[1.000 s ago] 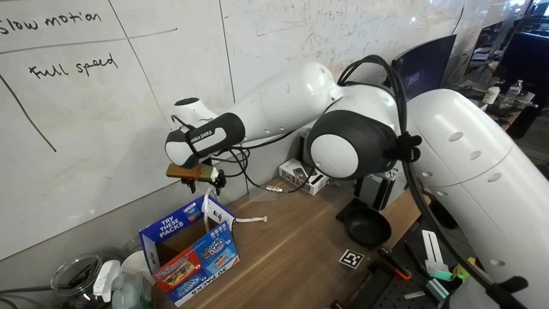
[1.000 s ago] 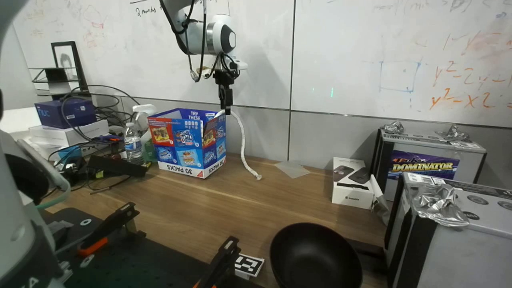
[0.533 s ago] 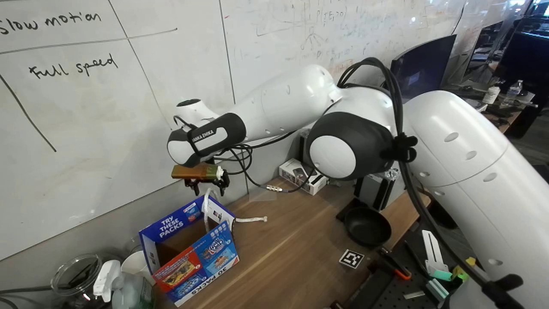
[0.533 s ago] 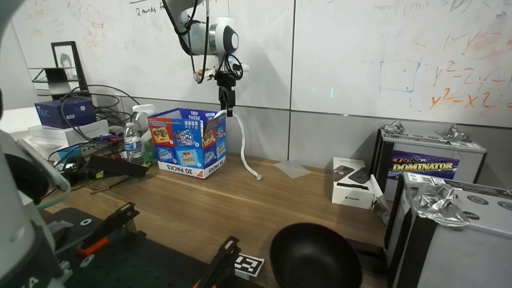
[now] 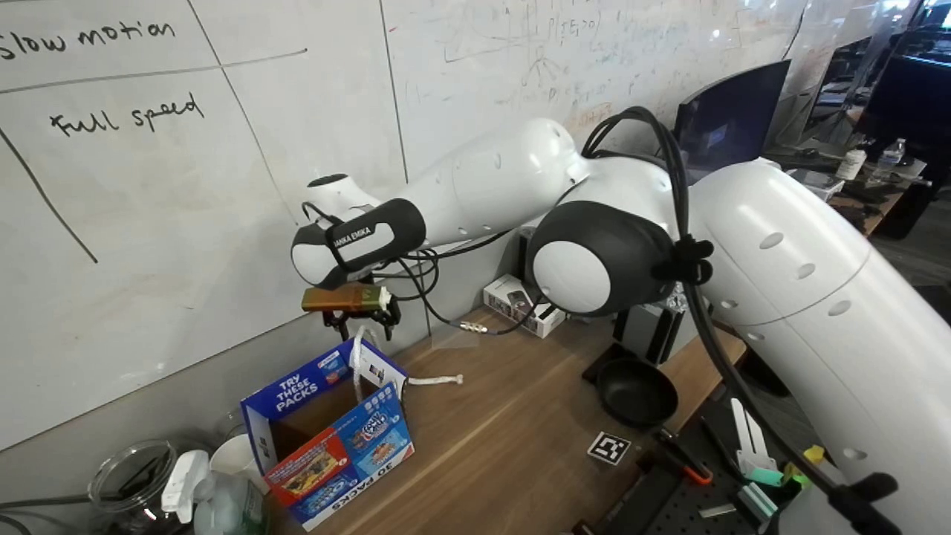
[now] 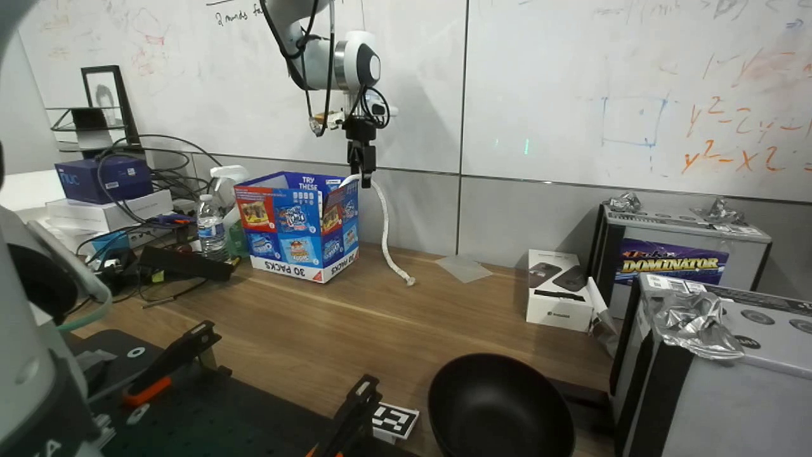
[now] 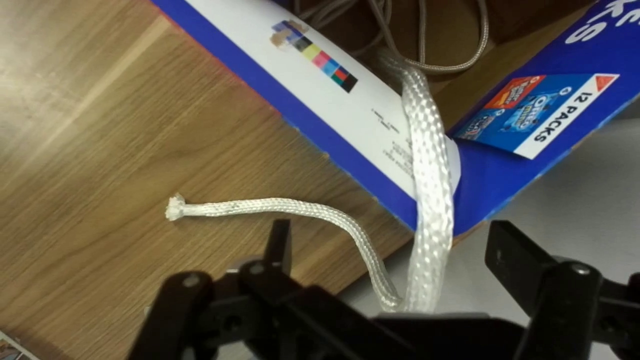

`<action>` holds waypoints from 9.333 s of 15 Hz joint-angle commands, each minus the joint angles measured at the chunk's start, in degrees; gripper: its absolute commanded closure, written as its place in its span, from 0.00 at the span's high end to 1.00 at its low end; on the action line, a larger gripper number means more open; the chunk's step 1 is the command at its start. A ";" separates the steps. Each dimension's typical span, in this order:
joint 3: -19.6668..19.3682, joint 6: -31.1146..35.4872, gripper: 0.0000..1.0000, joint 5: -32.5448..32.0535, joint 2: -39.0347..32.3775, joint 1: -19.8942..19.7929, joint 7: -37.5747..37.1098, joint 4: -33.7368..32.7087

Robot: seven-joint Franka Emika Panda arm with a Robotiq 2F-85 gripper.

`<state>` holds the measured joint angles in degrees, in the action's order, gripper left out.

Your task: Put the ropes in the carton box

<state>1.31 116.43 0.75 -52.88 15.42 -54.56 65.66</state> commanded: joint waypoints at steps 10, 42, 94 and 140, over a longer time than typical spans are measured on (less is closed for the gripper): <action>0.21 -2.53 0.20 1.23 -1.07 -0.80 4.00 -3.70; 5.14 2.58 0.03 -14.73 41.09 10.54 -6.32 27.83; 7.80 13.86 0.03 -25.99 34.23 9.83 -24.23 29.26; 5.46 10.46 0.36 -17.54 30.77 7.38 -17.64 32.86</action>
<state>6.19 127.84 -18.51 -23.07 23.55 -74.47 98.11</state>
